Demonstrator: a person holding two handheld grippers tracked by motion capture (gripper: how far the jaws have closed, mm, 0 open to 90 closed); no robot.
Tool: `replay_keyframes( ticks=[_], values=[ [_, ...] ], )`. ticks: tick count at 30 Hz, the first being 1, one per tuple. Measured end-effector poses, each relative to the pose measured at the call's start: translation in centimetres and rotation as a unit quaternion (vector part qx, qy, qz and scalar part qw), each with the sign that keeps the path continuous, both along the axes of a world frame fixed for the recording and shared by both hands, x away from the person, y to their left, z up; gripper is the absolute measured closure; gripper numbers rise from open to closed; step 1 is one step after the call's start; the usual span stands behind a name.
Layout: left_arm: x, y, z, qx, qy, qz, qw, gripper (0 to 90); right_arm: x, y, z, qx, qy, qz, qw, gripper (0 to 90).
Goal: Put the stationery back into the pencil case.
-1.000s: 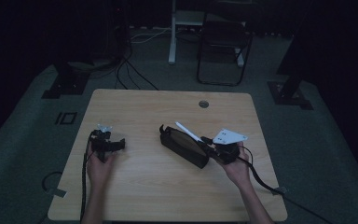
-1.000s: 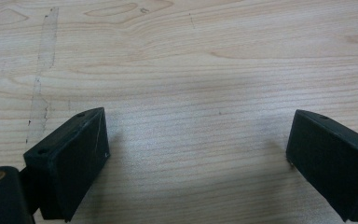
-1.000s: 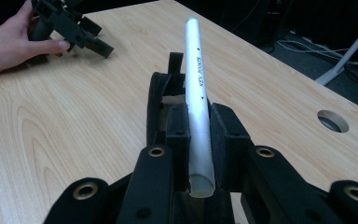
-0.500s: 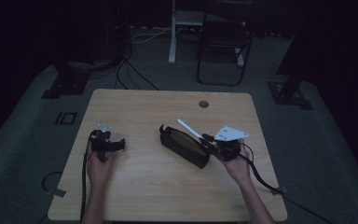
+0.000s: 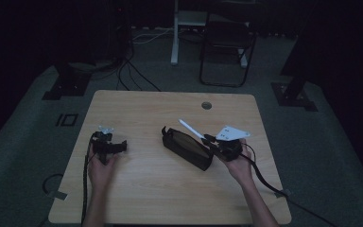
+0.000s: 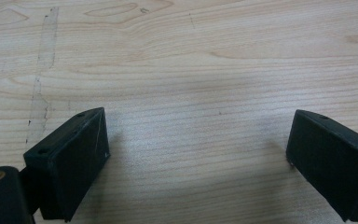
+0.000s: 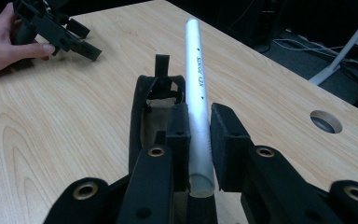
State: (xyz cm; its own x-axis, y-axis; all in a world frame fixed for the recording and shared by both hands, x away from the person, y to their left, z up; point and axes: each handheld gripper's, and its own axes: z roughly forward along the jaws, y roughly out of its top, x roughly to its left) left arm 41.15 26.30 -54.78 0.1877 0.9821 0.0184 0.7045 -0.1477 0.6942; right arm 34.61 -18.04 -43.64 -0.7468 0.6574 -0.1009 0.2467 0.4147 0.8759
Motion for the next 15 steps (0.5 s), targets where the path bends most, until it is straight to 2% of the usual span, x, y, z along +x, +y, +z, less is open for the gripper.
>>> replay_keyframes(
  ticks=[15],
  values=[
    [0.00, 0.00, 0.00, 0.000, 0.000, 0.000, 1.0000, 6.0, 0.19, 0.45, -0.49, 0.000, 0.005, 0.006, 1.0000, 78.7]
  ],
)
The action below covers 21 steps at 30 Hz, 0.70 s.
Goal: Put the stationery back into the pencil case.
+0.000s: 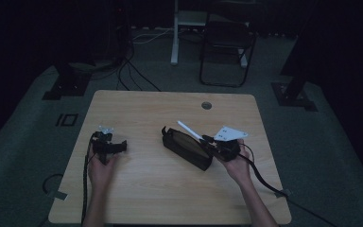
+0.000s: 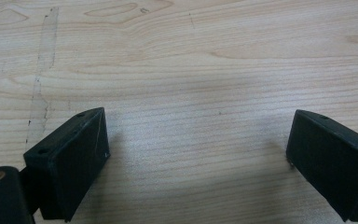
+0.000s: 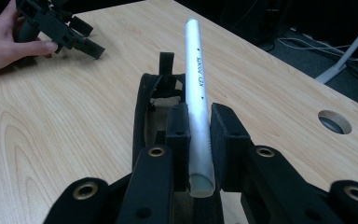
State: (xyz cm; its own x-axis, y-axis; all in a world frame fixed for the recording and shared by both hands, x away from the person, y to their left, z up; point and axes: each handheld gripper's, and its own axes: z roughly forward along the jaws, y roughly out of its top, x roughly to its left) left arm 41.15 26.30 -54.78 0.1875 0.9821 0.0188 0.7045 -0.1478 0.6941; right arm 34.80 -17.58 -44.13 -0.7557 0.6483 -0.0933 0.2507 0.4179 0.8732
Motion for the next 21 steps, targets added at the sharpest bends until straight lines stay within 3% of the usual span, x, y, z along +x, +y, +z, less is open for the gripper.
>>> replay_keyframes(
  ticks=[21],
  values=[
    [0.00, 0.00, 0.00, 0.000, 0.000, 0.000, 1.0000, 6.0, 0.10, 0.59, -0.64, 0.000, 0.008, 0.005, 1.0000, 78.7]
  ],
)
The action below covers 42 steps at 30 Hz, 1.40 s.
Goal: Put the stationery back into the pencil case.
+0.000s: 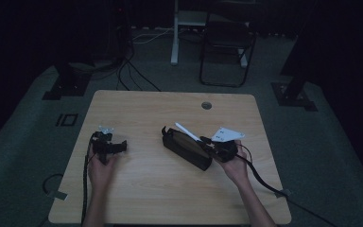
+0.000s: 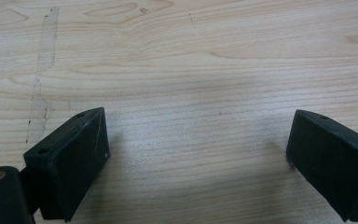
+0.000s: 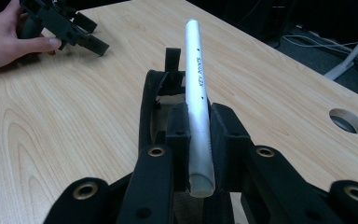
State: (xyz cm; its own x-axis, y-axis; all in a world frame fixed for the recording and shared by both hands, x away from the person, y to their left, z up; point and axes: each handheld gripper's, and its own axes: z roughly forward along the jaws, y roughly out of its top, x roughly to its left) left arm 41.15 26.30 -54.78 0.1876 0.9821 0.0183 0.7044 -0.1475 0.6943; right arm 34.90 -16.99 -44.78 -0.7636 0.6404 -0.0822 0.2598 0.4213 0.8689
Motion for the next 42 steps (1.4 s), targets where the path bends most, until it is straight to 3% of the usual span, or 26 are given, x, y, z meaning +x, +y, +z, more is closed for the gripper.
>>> replay_keyframes(
  ticks=[42],
  values=[
    [0.0, 0.0, 0.0, 0.000, 0.000, 0.000, 1.0000, 6.1, 0.2, 0.6, -1.1, -0.003, 0.010, 0.009, 0.9999, 78.7]
  ],
)
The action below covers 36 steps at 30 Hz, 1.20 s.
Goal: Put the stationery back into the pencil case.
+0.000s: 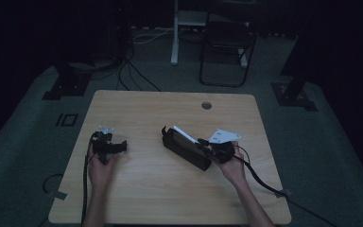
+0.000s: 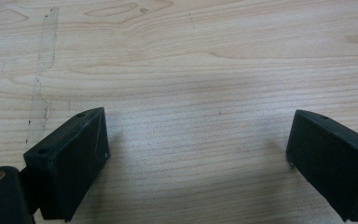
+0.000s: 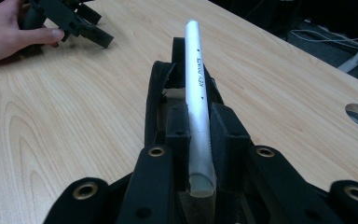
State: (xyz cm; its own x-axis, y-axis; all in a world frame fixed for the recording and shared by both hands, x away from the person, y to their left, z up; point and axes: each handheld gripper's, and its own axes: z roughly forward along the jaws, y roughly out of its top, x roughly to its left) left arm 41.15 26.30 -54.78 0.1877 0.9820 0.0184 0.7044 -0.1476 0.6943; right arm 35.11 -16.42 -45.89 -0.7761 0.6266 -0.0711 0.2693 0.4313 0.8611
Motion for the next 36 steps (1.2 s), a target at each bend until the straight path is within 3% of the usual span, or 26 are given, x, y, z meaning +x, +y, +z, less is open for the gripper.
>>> replay_keyframes(
  ticks=[36],
  values=[
    [0.0, 0.0, 0.0, 0.000, 0.000, 0.000, 1.0000, 6.1, 0.6, 0.6, -1.1, -0.004, 0.011, 0.003, 0.9999, 78.6]
  ],
)
